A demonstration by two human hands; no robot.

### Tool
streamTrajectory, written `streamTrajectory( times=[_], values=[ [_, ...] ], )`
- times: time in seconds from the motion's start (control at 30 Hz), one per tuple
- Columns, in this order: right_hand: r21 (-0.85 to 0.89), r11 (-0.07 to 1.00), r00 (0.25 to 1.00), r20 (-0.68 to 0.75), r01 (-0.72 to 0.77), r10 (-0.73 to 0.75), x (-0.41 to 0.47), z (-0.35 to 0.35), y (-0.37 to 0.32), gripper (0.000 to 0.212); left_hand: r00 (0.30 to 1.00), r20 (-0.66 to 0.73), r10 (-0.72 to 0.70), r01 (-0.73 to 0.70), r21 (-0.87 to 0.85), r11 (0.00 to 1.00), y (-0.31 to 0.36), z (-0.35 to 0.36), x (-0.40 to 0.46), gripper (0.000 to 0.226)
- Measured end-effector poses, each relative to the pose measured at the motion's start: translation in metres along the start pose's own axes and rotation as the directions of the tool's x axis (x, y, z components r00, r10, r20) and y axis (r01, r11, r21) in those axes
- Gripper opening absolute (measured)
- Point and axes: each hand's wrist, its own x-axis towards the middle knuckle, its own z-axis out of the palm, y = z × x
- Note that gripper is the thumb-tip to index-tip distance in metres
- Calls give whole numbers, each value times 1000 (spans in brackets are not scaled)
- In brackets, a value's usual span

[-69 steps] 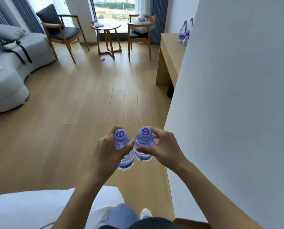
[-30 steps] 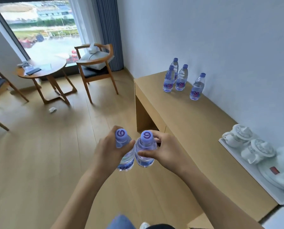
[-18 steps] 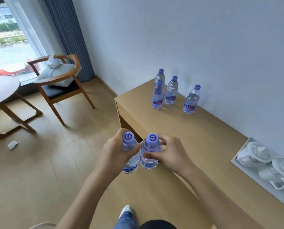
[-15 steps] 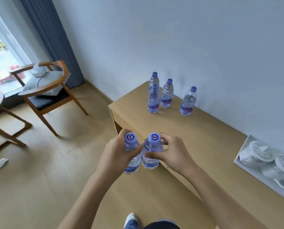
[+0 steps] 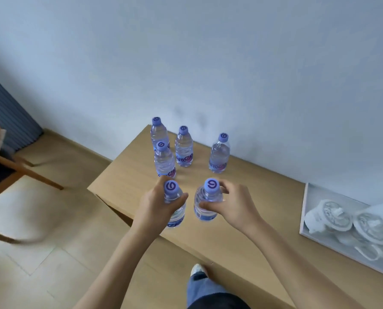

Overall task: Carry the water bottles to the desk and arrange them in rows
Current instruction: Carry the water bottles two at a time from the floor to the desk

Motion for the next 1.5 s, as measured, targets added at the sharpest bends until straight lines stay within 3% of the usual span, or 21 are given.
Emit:
streamTrajectory(
  times=[0.23, 0.6, 0.87, 1.1, 1.5],
  values=[
    [-26, 994, 988, -115, -109, 105, 68, -32, 44, 38, 994, -61, -95, 88, -109, 990, -27, 56, 77, 30],
    [7, 974, 929, -299, -228, 219, 112, -45, 78, 45, 993, 57, -104, 107, -47, 993, -30, 103, 142, 32],
    [48, 958, 894, -349, -283, 281, 118, -39, 96, 46, 988, 116, -104, 109, -36, 993, -29, 114, 162, 35],
    [-3, 958, 909, -318, -286, 270, 121, -39, 104, 49, 988, 114, -105, 117, -100, 988, -30, 118, 170, 37],
    [-55, 970, 901, -385, -238, 199, 112, -28, 109, 53, 990, 88, -113, 124, -134, 983, -34, 119, 158, 41]
  ],
)
